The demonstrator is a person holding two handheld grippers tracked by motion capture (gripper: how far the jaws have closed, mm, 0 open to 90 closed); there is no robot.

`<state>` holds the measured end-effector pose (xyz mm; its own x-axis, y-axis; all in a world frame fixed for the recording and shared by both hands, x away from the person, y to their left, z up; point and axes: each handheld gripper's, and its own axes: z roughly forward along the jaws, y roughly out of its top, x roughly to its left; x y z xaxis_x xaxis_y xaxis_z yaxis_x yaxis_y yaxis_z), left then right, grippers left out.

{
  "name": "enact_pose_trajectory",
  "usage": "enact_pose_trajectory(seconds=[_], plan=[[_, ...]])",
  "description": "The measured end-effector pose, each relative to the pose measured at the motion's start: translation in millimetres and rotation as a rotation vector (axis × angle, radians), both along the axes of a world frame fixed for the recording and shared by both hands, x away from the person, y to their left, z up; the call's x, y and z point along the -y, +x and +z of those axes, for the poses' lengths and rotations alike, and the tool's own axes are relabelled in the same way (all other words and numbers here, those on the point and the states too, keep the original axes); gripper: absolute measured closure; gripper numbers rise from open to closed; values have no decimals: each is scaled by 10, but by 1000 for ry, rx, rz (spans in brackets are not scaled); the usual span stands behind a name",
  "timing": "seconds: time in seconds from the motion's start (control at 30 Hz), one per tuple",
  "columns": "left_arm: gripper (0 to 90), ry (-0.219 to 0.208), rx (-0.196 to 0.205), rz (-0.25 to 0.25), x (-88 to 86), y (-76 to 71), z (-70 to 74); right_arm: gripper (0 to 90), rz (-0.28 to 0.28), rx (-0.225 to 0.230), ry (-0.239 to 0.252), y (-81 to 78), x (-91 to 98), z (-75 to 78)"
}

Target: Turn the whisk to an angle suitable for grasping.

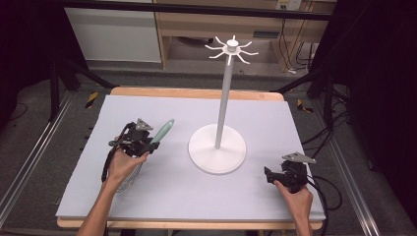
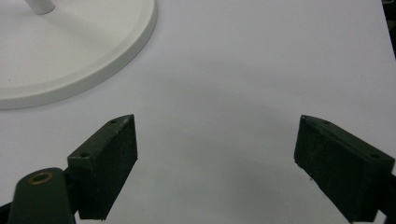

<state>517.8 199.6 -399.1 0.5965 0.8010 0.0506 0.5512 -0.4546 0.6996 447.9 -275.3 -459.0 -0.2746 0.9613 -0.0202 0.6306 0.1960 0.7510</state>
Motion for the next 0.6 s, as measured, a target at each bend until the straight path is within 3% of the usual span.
enact_pose_trajectory(seconds=[0.23, 0.5, 0.6], plan=[[689, -119, 105, 9, -51, -148, 120, 138, -7, 19, 8, -13, 7, 11], [689, -219, 215, -2, -101, -343, 248, 138, -16, 35, 25, -48, 12, 44], [689, -287, 234, -6, -128, -399, 295, 139, -18, 47, 23, -61, 15, 57]])
